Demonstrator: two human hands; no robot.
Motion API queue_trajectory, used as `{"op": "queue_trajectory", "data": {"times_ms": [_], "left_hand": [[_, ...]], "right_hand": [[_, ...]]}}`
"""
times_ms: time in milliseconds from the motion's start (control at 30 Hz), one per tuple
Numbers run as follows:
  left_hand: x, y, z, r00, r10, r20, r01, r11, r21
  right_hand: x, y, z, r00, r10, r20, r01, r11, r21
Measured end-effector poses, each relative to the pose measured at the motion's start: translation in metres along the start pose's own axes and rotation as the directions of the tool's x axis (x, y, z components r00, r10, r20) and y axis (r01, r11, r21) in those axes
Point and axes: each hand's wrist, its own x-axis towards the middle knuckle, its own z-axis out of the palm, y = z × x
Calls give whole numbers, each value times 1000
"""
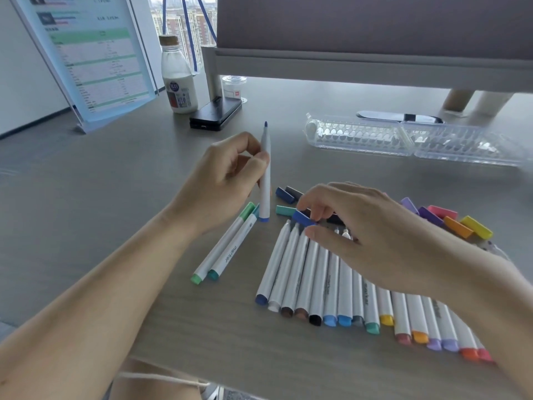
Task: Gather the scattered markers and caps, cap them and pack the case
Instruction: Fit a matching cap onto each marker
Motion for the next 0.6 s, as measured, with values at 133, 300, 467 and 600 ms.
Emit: {"op": "queue_trajectory", "data": {"times_ms": [133, 300, 467, 600], "left_hand": [[1, -4, 0, 999, 31, 5, -32, 999, 6], [2, -6, 1, 999, 43, 0, -43, 999, 15], [1, -7, 2, 999, 46, 5, -46, 999, 29], [1, -7, 2, 999, 46, 17, -46, 998, 48]], "right_hand": [[5, 0, 5, 1000, 26, 1, -26, 998, 57], [7, 3, 7, 999, 32, -10, -31, 997, 67], [9, 1, 10, 1000, 24, 18, -23, 1000, -14], [9, 1, 10, 1000, 27, 13, -27, 999, -31]]}}
